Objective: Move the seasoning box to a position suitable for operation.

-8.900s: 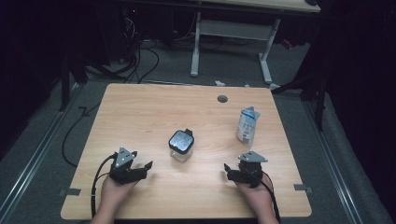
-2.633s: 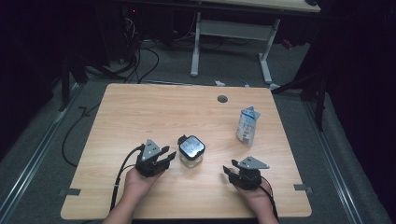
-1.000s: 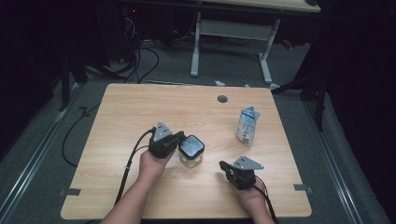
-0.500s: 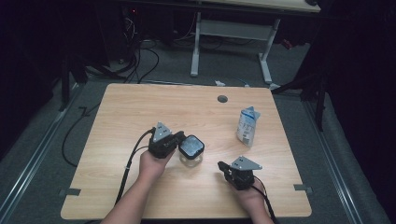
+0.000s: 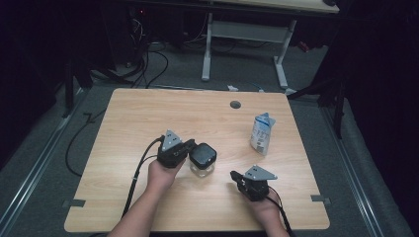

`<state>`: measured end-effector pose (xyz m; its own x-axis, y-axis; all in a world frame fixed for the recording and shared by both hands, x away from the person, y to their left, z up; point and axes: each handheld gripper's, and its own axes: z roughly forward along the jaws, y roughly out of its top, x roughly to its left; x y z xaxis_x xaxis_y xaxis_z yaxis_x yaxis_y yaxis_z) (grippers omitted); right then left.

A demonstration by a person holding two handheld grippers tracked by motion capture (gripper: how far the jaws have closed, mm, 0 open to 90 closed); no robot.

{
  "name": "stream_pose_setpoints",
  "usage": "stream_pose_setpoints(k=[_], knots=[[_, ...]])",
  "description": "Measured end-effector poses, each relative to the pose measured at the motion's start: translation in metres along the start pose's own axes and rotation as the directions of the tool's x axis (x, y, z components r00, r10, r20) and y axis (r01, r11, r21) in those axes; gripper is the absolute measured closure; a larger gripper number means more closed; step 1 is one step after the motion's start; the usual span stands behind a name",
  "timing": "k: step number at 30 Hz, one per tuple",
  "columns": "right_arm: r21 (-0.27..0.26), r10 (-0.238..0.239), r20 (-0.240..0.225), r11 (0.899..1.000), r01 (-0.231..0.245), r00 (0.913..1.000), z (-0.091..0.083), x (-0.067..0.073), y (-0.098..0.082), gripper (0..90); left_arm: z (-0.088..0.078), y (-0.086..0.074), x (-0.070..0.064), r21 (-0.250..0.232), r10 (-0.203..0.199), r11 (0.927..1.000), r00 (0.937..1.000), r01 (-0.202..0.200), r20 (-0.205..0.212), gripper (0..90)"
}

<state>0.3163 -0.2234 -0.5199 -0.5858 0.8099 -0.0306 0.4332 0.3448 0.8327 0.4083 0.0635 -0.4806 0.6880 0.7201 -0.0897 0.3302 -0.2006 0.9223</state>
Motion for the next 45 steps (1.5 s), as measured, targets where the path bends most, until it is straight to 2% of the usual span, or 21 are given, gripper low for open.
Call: stream_pose_setpoints(k=[4,10,13,14,17,18,22,28,32,35,37,45], knots=[[-0.001,0.002,0.001,1.0,-0.002,1.0,0.0,0.001,0.0,86.8,0.0,-0.001,0.001,0.003,0.0,1.0,0.9999,0.0,-0.012,90.0],[-0.033,-0.001,-0.008,0.999,0.0,1.0,-0.002,0.003,0.006,86.9,0.001,0.001,0.0,0.012,0.012,0.9999,0.9997,-0.012,-0.022,90.0],[-0.069,-0.003,-0.038,0.998,0.001,0.9993,0.001,0.01,0.021,87.1,0.001,0.001,0.001,0.012,0.015,0.9998,0.9997,-0.015,-0.021,90.0],[-0.069,-0.003,-0.038,0.998,0.001,0.9993,0.001,0.01,0.021,87.1,0.001,0.001,0.001,0.012,0.016,0.9998,0.9997,-0.016,-0.02,90.0],[-0.093,-0.026,-0.047,0.995,0.022,0.9985,0.009,0.017,0.037,87.1,0.001,0.0,0.001,0.011,0.012,0.9999,0.9998,-0.012,-0.017,90.0],[-0.093,-0.026,-0.047,0.995,0.022,0.9985,0.009,0.017,0.037,87.1,0.001,0.0,0.001,0.011,0.012,0.9999,0.9998,-0.012,-0.017,90.0],[-0.126,-0.046,-0.041,0.991,0.041,0.9981,0.017,0.021,0.057,87.1,0.001,-0.001,0.001,0.004,0.004,1.0,1.0,-0.004,-0.008,90.0],[-0.128,-0.057,-0.036,0.99,0.052,0.9977,0.022,0.021,0.068,87.0,0.001,-0.001,0.001,0.004,0.004,1.0,1.0,-0.004,-0.008,90.0],[-0.129,-0.058,-0.037,0.99,0.052,0.9976,0.023,0.021,0.069,87.1,0.0,-0.001,0.001,0.002,0.001,1.0,0.9999,-0.001,-0.011,90.0],[-0.13,-0.06,-0.035,0.99,0.055,0.9976,0.022,0.021,0.071,87.3,-0.004,-0.002,0.001,-0.002,0.004,1.0,0.9997,-0.004,-0.026,90.0],[-0.131,-0.062,-0.035,0.99,0.057,0.9975,0.022,0.021,0.071,87.3,-0.011,-0.005,0.003,-0.02,-0.017,0.9997,0.9997,0.017,-0.018,90.0],[-0.128,-0.065,-0.031,0.99,0.06,0.9974,0.024,0.024,0.07,88.8,-0.044,-0.033,0.003,-0.028,-0.042,0.9987,0.999,0.042,-0.017,90.0]])
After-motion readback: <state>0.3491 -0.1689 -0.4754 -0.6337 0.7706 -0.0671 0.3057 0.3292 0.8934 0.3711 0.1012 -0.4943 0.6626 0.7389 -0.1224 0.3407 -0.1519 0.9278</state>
